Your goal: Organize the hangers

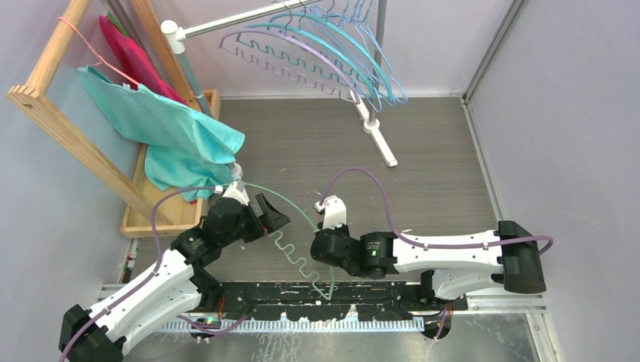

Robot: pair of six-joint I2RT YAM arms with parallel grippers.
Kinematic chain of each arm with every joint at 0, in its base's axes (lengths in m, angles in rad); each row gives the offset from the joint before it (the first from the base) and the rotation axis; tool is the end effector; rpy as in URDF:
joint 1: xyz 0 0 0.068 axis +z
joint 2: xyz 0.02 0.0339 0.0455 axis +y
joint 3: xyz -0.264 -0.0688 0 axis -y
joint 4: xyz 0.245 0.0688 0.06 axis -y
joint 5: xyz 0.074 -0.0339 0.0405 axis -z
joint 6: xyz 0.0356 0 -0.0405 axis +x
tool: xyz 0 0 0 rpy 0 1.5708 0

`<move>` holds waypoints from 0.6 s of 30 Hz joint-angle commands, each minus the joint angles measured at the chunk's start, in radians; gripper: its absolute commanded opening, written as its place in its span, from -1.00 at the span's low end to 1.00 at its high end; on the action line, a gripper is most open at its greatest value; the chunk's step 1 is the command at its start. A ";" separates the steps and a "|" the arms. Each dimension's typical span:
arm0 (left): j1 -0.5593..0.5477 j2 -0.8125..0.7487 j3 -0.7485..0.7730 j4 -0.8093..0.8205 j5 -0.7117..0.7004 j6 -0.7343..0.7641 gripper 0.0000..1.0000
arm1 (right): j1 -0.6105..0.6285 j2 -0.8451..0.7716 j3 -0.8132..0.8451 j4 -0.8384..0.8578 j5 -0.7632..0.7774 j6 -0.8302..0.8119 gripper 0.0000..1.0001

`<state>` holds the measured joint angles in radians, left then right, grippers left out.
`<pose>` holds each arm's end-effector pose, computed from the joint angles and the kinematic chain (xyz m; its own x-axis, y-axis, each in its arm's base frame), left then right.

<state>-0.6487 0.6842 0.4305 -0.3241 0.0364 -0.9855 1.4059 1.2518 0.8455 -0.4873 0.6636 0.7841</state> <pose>0.1263 -0.0973 0.2171 -0.7640 -0.4661 -0.4462 -0.0158 0.7048 -0.7092 0.0627 0.2429 0.2429 -0.5946 -0.1841 -0.7826 -0.4150 0.9040 0.1026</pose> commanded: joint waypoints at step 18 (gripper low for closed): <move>-0.003 -0.048 0.050 0.190 -0.053 0.004 -0.99 | 0.026 -0.297 -0.066 -0.033 0.014 0.048 0.05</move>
<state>-0.6540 0.6880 0.4335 -0.1577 0.0116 -1.0283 1.4261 1.1172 0.8375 -0.5285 0.6571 0.8227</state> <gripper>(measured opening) 0.056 0.377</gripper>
